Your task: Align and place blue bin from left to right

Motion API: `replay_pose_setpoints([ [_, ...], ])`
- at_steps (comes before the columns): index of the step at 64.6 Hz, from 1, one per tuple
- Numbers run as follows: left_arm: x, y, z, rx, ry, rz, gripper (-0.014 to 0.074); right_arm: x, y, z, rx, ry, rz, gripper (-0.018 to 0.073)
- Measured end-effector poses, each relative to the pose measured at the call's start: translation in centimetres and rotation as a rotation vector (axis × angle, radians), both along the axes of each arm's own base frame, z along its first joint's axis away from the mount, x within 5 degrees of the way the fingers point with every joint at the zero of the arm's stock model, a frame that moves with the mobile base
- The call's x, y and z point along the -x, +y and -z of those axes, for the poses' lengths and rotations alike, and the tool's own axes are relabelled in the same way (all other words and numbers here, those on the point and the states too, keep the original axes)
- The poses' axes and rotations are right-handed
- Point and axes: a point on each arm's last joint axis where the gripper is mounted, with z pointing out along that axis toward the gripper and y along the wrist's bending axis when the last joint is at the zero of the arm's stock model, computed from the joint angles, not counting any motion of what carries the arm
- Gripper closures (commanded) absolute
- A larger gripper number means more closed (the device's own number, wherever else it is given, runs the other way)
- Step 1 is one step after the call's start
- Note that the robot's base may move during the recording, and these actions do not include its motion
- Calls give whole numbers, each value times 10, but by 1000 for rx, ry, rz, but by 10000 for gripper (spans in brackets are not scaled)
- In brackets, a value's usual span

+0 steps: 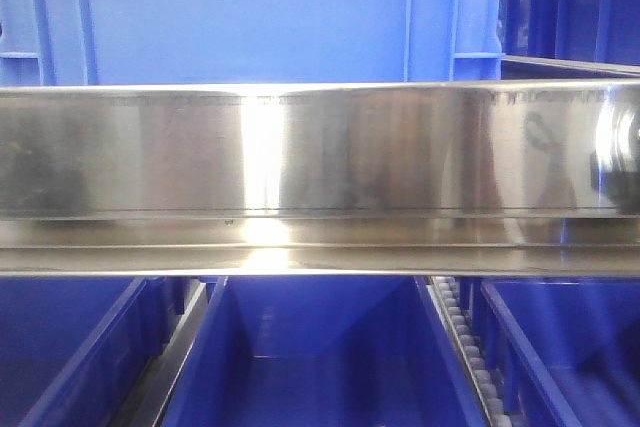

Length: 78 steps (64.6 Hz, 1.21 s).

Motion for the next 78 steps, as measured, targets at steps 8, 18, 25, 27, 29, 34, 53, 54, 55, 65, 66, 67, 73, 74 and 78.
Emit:
replay_pose_setpoints([
  [8, 0, 0, 0, -37, 1, -3, 592, 0, 0, 0, 0, 0, 0, 648],
  [18, 0, 0, 0, -44, 1, -4, 592, 0, 0, 0, 0, 0, 0, 648],
  [25, 0, 0, 0, -45, 1, -4, 592, 0, 0, 0, 0, 0, 0, 648],
  [27, 0, 0, 0, -45, 1, -4, 592, 0, 0, 0, 0, 0, 0, 648],
  [29, 0, 0, 0, -45, 1, -4, 592, 0, 0, 0, 0, 0, 0, 648],
  [34, 0, 0, 0, -45, 1, -4, 592, 0, 0, 0, 0, 0, 0, 648],
  [53, 0, 0, -6, -50, -66, 1, 592, 0, 0, -8, 7, -84, 5, 648],
  [54, 0, 0, -7, -50, -75, 2, 592, 1, 0, -8, 8, -92, 5, 648],
  [55, 0, 0, -7, -50, -80, 2, 592, 1, 0, -9, 9, -102, 6, 648],
  [65, 1, -1, -11, -52, -123, 5, 592, 1, -1, -13, 12, -140, 8, 648],
  [66, 1, -1, -12, -52, -128, 6, 592, 1, -1, -13, 12, -140, 8, 648],
  [67, 1, -1, -12, -50, -134, 6, 592, 1, -1, -13, 12, -140, 8, 648],
  [73, 2, -1, -16, -44, -180, 9, 592, 1, -1, -13, 12, -142, 8, 648],
  [74, 2, -1, -17, -43, -184, 10, 592, 1, -1, -14, 13, -145, 8, 648],
  [78, 3, -1, -25, -41, -207, 9, 592, 3, 0, -20, 12, -136, 6, 648],
])
